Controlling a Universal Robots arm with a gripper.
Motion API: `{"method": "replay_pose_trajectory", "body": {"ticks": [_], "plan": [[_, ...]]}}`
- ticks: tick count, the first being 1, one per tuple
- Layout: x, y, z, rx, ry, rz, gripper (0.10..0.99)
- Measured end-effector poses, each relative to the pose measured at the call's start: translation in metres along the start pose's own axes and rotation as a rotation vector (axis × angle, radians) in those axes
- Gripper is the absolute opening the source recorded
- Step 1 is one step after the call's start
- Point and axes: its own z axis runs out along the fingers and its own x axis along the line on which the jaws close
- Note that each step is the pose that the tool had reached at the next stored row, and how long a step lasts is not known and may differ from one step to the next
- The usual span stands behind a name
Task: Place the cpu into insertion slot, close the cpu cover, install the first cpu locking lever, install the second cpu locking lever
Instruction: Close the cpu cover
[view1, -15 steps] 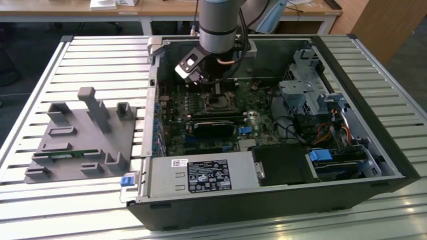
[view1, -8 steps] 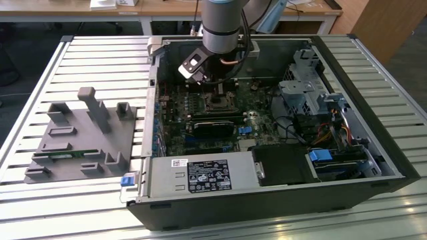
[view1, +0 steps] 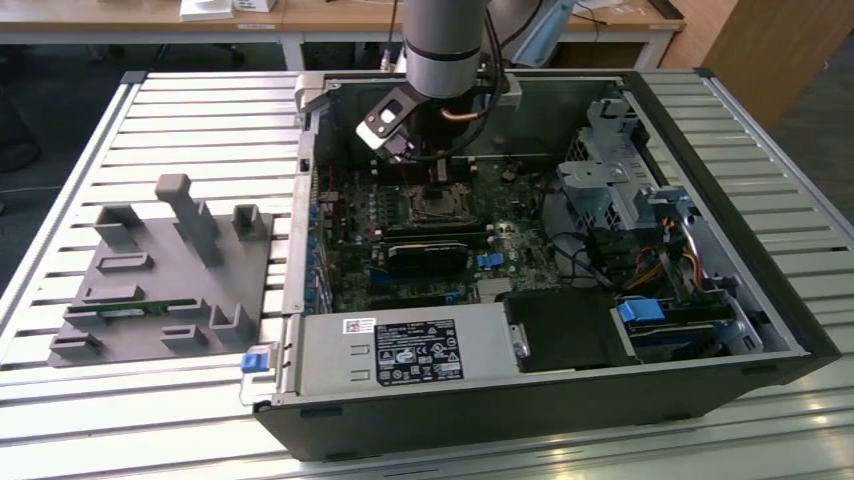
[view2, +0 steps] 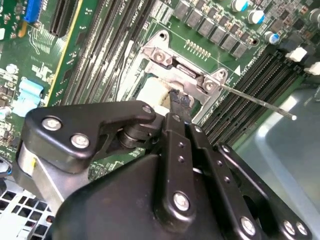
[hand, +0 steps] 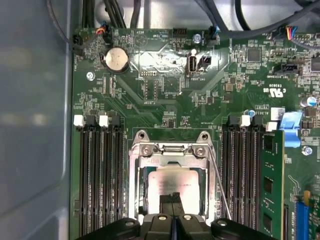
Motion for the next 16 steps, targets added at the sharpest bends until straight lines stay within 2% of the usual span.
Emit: {"method": "replay_pose_trajectory", "body": {"ticks": [16], "plan": [[0.0000, 0.0094, 0.0001, 0.000, -0.0001, 0.000, 0.106]]}}
